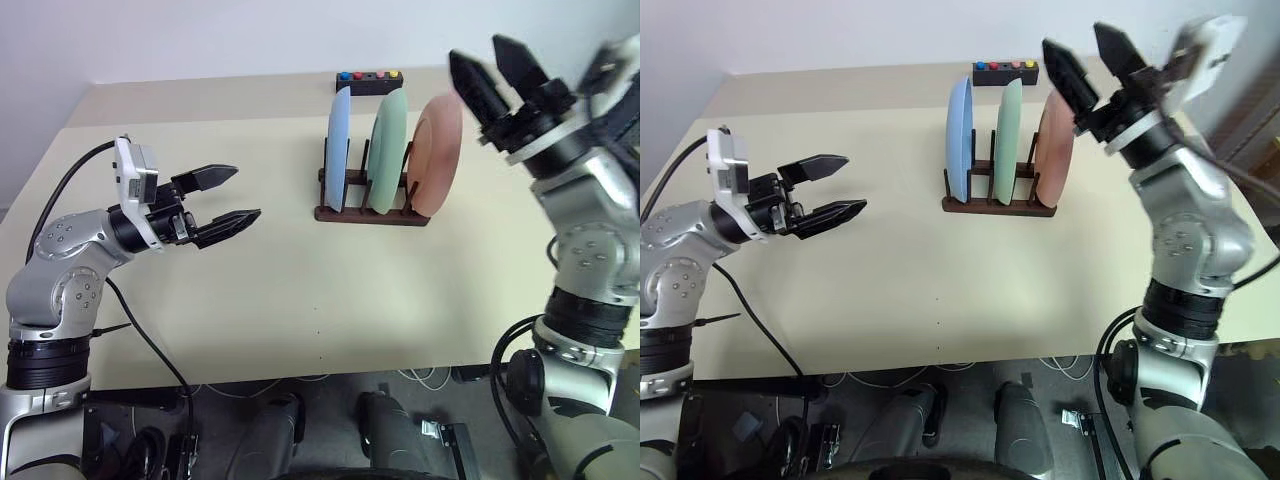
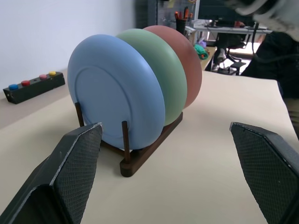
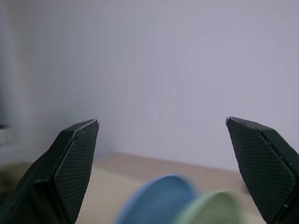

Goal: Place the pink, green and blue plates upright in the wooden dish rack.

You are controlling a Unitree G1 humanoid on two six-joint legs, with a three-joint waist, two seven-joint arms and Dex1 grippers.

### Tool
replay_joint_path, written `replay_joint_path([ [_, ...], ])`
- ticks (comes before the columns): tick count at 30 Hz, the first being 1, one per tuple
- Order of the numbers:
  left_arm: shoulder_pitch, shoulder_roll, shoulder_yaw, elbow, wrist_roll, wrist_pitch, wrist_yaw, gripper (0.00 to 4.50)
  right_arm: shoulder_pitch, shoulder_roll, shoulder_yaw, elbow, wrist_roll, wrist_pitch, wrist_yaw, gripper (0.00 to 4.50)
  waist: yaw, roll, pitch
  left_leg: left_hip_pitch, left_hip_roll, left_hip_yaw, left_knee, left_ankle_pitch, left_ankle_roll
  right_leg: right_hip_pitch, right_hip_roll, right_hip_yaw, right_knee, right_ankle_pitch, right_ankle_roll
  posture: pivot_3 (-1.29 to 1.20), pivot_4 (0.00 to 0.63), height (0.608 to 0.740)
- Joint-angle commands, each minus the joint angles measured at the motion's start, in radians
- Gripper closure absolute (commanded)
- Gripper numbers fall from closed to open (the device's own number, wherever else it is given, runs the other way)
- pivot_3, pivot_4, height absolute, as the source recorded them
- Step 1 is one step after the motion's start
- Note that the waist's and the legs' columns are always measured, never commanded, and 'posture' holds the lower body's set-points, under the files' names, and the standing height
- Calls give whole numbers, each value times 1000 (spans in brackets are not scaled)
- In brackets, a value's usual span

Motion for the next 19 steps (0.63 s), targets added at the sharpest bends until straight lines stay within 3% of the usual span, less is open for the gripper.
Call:
replay_joint_path([
  [1,-16,18,32,1,0,-22,-15,0,110,-97,-31,-98,195,134,127,40,0,0,0,0,0,0,0,0,0,0,0,0,0,0,0,0,150,740],
  [7,-10,61,48,16,12,-25,-42,0,384,-257,-10,-157,14,-17,370,40,-4,0,0,0,0,2,1,-1,1,0,-1,0,0,0,0,0,150,740],
  [19,88,111,72,-21,14,-12,-67,0,489,-242,46,-105,-109,-183,474,40,0,0,0,0,0,2,1,-1,1,1,-3,0,0,0,0,0,150,740],
])
